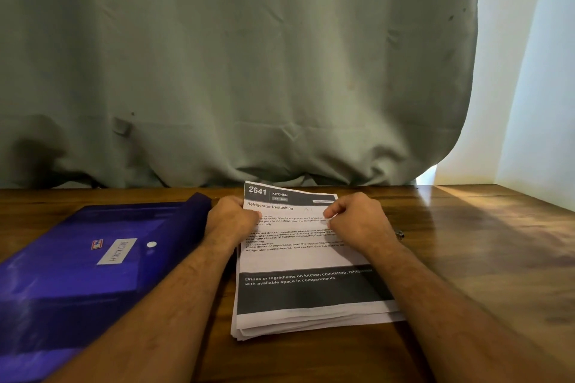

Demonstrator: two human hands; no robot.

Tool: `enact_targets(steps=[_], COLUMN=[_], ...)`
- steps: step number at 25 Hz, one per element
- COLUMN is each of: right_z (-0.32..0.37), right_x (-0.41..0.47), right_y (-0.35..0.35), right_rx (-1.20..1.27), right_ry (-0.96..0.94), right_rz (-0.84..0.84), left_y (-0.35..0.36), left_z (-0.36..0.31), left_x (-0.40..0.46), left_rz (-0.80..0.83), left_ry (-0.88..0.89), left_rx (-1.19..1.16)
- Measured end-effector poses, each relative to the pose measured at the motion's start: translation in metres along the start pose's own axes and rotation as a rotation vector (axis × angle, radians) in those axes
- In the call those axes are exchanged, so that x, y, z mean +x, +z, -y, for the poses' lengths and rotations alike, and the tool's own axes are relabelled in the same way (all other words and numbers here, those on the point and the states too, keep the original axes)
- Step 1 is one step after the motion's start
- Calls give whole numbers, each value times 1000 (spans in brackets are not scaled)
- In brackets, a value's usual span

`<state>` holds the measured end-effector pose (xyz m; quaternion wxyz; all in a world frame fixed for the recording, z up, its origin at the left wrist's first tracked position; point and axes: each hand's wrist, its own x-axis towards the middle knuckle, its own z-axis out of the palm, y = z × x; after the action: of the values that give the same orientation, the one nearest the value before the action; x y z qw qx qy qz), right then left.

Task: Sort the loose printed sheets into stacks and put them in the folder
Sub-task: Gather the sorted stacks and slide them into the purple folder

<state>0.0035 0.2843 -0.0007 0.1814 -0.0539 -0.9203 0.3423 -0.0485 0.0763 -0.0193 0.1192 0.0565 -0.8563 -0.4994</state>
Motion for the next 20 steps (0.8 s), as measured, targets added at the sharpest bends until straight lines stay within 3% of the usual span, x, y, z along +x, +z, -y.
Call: enact_targets(steps=[2,6,13,20], right_z=[-6,-13,-20,-18], right_x=[3,6,14,15], right_y=[-8,-7,-8,-14], right_rx=[-68,-116,271,451], right_ry=[46,142,197,170], right_rz=[-108,8,-62,75], left_y=[2,3,3,0], left_z=[-3,-7,-10,-12], left_x=[-1,-1,-4,-9], left_rz=[9,3,33,55], left_ry=[-4,-45,-43,-54], left_rx=[170,225,252,222])
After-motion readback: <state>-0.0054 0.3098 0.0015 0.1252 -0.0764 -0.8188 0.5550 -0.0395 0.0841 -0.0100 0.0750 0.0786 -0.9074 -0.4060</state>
